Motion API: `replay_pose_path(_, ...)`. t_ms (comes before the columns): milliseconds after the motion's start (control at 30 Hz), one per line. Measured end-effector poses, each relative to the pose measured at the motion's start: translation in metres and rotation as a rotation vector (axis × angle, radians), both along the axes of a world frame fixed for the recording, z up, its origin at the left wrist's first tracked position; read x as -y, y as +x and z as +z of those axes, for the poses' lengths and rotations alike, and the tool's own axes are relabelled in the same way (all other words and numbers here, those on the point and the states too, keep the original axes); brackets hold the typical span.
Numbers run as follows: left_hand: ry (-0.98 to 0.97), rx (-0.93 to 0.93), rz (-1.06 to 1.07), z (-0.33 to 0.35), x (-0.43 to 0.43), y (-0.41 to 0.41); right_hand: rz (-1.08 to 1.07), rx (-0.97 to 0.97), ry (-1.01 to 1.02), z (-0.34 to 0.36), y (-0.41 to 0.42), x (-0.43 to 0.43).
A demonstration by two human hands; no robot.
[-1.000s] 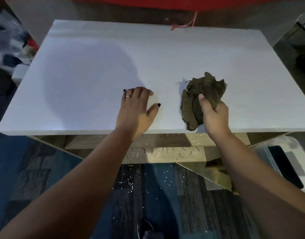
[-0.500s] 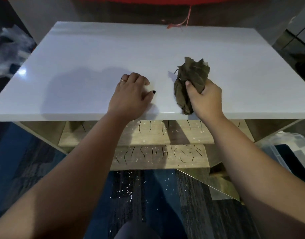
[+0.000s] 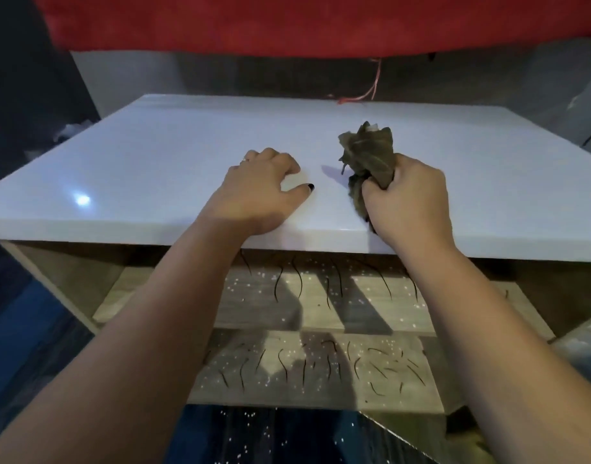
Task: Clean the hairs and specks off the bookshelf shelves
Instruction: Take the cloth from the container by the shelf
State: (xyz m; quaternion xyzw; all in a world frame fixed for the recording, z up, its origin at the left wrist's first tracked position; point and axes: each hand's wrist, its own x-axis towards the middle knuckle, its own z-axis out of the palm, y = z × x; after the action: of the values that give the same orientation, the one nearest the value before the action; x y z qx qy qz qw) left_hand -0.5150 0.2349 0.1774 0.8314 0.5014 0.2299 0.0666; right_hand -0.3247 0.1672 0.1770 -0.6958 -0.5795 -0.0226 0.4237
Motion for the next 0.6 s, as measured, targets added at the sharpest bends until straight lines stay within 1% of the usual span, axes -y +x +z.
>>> replay_pose_path(100,0.013,-0.105,0.011,-0.003,-0.003,0.003,0.022,-0.003,0.010,-0.004,0.000,0.002)
replay_pose_path(200,-0.003,-0.157,0.030,-0.002,-0.005,0.006,0.032,-0.006,0.019,-0.005,0.000,0.001)
replay_pose_path(367,-0.058,-0.142,0.021,0.001,0.000,0.004,0.103,0.031,0.037,-0.008,0.010,-0.005)
replay_pose_path(467,-0.078,-0.100,0.089,0.006,0.002,0.011,0.179,0.049,0.015,-0.004,0.017,-0.006)
replay_pose_path(533,0.001,-0.076,0.152,0.007,0.002,0.027,0.251,0.047,-0.047,0.004,0.029,0.000)
replay_pose_path(600,0.093,-0.079,0.166,0.007,0.003,0.050,0.321,-0.006,-0.094,0.012,0.047,0.002)
